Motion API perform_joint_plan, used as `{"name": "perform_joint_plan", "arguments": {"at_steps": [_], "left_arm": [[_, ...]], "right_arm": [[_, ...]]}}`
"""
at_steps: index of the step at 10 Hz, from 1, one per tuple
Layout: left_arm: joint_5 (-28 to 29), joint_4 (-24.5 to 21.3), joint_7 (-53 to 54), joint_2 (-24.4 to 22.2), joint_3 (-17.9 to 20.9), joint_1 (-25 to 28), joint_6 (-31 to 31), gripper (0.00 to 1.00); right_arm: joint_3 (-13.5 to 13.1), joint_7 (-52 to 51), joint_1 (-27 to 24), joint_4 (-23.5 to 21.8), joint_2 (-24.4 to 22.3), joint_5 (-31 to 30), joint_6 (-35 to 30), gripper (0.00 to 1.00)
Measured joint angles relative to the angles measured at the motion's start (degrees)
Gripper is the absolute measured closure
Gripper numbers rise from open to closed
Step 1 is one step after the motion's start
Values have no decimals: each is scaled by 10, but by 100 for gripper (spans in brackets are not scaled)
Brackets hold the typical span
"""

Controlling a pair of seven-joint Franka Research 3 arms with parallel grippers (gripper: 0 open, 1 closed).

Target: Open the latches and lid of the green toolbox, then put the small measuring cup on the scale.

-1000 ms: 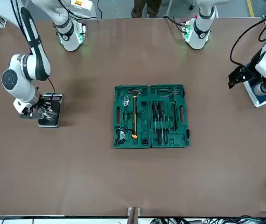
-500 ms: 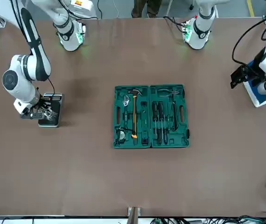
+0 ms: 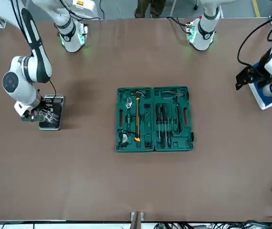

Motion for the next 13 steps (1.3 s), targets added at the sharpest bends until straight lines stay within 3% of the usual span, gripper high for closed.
{"name": "perform_joint_plan", "arguments": {"at_steps": [7, 10, 12, 13], "left_arm": [[0, 0, 0, 0, 0, 0, 0, 0], [0, 0, 0, 0, 0, 1, 0, 0], [0, 0, 0, 0, 0, 2, 0, 0], [0, -1, 0, 0, 0, 2, 0, 0]], "right_arm": [[2, 0, 15, 125, -4, 0, -173, 52], [7, 1, 29, 210, -15, 2, -245, 35], [13, 3, 35, 284, -25, 34, -296, 8], [14, 3, 36, 324, -28, 47, -322, 0]]}}
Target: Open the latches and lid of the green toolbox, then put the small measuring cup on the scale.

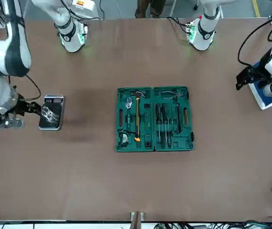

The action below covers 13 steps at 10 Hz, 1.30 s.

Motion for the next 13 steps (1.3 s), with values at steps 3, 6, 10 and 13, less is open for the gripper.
{"name": "perform_joint_plan", "arguments": {"at_steps": [3, 6, 10, 13], "left_arm": [[0, 0, 0, 0, 0, 0, 0, 0], [0, 0, 0, 0, 0, 0, 0, 0], [0, 0, 0, 0, 0, 0, 0, 0], [0, 0, 0, 0, 0, 0, 0, 0]], "right_arm": [[6, 0, 1, 114, -4, 7, -86, 0], [7, 0, 1, 181, -5, 7, -153, 0], [38, 14, -34, 186, -1, 7, -166, 0], [72, 19, -64, 186, 2, 7, -168, 0]]}}
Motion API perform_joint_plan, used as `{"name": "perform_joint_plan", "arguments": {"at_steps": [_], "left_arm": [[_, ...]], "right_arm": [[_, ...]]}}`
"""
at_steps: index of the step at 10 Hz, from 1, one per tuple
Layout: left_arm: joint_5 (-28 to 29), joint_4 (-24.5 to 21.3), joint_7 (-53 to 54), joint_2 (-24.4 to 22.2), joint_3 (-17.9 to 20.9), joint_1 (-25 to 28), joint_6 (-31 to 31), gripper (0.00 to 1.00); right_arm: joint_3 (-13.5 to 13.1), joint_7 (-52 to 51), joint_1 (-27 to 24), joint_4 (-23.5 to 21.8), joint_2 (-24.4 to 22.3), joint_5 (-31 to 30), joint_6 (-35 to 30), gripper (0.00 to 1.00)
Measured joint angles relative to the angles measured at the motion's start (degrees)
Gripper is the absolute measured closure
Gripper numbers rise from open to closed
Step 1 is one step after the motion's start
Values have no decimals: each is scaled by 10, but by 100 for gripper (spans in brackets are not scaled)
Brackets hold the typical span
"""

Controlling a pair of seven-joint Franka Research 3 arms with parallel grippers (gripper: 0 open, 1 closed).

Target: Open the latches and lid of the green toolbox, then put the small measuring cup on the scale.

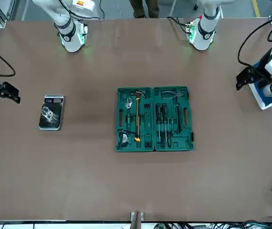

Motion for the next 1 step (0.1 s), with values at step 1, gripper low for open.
{"name": "perform_joint_plan", "arguments": {"at_steps": [1], "left_arm": [[0, 0, 0, 0, 0, 0, 0, 0]], "right_arm": [[1, 2, -1, 0, 0, 0, -1, 0]]}}
